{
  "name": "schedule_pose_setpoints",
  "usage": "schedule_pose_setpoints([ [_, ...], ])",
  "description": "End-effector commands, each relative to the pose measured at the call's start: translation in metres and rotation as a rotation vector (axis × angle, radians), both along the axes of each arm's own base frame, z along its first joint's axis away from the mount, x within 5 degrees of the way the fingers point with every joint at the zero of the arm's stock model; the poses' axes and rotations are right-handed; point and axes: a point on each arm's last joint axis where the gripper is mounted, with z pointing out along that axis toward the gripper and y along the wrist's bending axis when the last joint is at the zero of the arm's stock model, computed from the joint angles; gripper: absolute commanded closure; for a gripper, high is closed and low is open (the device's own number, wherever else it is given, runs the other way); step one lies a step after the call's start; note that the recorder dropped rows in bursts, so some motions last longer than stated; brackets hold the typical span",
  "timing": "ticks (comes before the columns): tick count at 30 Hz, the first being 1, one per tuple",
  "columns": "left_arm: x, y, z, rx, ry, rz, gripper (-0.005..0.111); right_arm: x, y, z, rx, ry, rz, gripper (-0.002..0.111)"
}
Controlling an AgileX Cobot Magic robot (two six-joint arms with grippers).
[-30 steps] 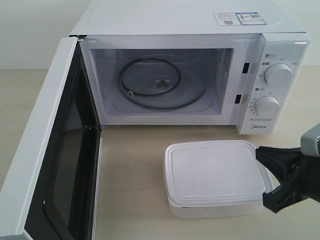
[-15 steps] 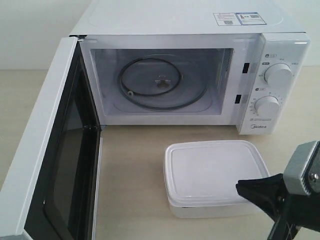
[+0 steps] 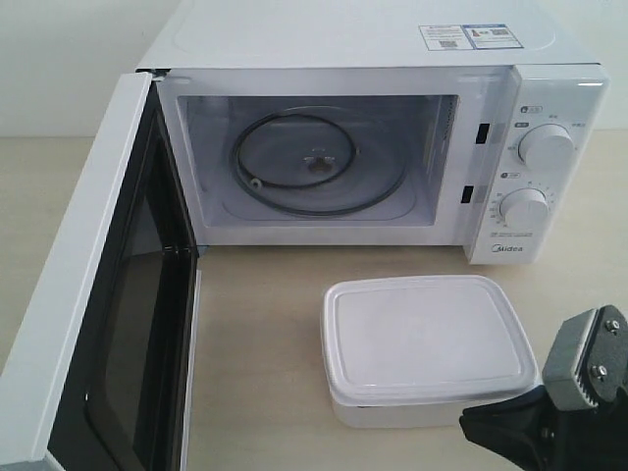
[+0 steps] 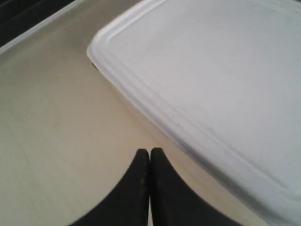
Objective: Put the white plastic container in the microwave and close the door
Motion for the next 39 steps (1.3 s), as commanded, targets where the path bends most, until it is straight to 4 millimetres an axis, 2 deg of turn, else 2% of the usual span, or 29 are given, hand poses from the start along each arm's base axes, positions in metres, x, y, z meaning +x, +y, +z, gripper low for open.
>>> schedule_pose_setpoints([
  [1,0.0,0.0,-0.001,0.006,0.001,0.001,0.102,0.003,-0.003,-0.01,-0.031,0.017,-0.038,0.108],
  [5,0.0,0.0,-0.001,0.006,0.001,0.001,0.102,0.016,-0.009,-0.016,-0.062,0.006,-0.137,0.108],
  [15,0.0,0.0,-0.001,0.006,0.001,0.001,0.102,0.084,-0.024,-0.007,-0.056,-0.016,-0.42,0.108],
  [22,0.0,0.0,-0.001,0.006,0.001,0.001,0.102,0.11,-0.023,-0.004,-0.018,-0.018,-0.451,0.108],
  [32,0.0,0.0,-0.001,0.006,0.001,0.001,0.102,0.119,-0.019,0.006,0.081,-0.079,-0.441,0.108],
  [36,0.0,0.0,-0.001,0.006,0.001,0.001,0.102,0.11,-0.018,0.003,0.083,-0.08,-0.423,0.109],
  [39,0.0,0.0,-0.001,0.006,0.001,0.001,0.102,0.099,-0.023,0.002,0.111,-0.142,-0.509,0.109],
])
